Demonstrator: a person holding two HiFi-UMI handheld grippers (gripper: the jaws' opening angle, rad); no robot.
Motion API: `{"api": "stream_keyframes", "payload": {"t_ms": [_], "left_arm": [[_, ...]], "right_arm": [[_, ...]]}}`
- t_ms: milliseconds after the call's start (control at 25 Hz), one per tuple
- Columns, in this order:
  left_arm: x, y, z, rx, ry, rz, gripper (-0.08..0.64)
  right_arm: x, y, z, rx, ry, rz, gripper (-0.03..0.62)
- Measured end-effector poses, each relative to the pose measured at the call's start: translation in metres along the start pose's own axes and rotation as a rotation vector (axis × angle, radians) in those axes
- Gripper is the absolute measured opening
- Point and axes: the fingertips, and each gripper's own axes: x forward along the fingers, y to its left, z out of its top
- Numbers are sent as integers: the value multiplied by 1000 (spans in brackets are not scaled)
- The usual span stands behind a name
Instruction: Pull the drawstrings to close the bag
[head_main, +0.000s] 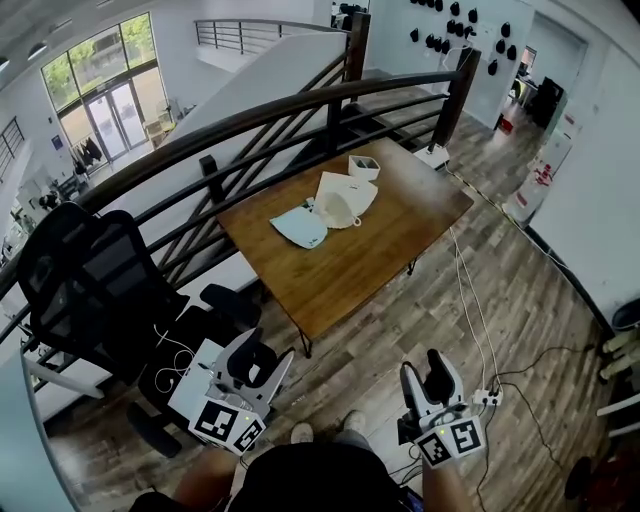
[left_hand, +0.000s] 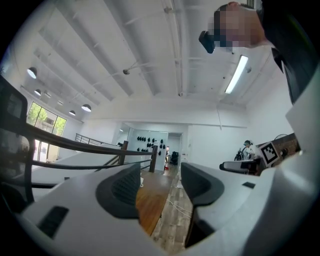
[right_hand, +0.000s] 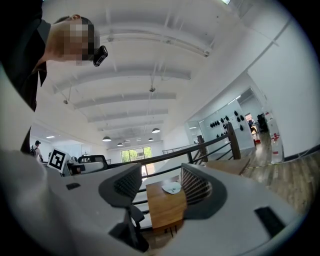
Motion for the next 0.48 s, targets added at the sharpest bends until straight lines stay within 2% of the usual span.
{"api": "stream_keyframes", "payload": {"t_ms": [200,480], "left_arm": [[29,8,-4,-8,8,6,261],[88,21,5,39,-13,53,262]], "right_arm": [[23,-26,4,10,2,-7,224],[79,-70,15,-23,18,58,224]]}}
